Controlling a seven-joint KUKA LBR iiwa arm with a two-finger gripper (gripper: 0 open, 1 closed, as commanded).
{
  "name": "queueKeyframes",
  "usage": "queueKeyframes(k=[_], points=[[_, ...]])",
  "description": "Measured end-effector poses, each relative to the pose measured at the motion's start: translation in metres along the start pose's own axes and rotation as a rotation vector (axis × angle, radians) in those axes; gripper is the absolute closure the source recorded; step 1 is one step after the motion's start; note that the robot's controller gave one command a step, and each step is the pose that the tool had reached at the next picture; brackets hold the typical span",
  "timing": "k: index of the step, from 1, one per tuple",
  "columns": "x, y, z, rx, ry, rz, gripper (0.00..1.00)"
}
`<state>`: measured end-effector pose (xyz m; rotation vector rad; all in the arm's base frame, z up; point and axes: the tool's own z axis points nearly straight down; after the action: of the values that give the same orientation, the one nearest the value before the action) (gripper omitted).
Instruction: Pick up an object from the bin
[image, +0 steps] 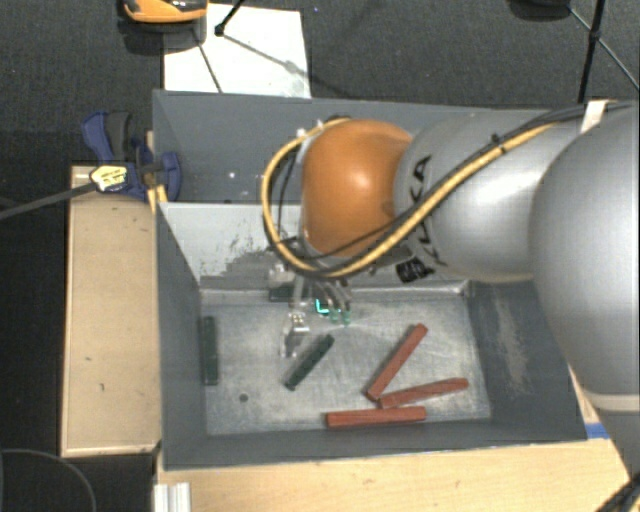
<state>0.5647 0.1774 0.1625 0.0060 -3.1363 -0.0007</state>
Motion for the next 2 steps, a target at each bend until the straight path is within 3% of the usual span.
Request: queueKeyframes(k=[1, 2], points=[[-0.002, -0.001, -0.004, -0.001, -0.007, 0.004, 0.0], [0.026, -0.049, 0.08, -0.009, -0.019, -0.064, 1.0]])
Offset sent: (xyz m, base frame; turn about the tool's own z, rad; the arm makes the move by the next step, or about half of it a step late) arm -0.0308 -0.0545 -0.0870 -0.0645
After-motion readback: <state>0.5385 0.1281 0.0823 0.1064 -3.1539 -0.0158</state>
